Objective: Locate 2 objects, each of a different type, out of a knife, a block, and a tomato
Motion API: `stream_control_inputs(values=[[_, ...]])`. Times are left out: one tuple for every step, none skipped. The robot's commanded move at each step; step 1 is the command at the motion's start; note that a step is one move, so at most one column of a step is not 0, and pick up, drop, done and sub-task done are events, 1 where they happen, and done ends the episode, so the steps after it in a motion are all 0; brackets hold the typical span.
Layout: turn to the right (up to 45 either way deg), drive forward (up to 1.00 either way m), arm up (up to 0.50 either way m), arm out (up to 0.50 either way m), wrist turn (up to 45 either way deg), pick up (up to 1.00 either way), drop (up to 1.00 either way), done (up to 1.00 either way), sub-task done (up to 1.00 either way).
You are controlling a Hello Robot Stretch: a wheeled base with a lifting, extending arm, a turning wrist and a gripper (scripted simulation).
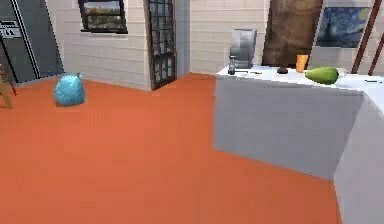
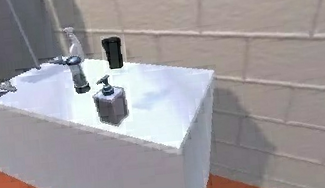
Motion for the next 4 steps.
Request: stream_control_inputs(values=[[24.0, 0.00, 0.00, 0.00, 0.0, 0.00, 0.00, 0.00, 0.00], [0.0, 1.00, 0.00, 0.00, 0.0, 0.00, 0.00, 0.00, 0.00], [6.0, 0.00, 0.00, 0.00, 0.0, 0.00, 0.00, 0.00, 0.00], [0.0, 0.45, 0.00, 0.00, 0.0, 0.00, 0.00, 0.00, 0.00]])
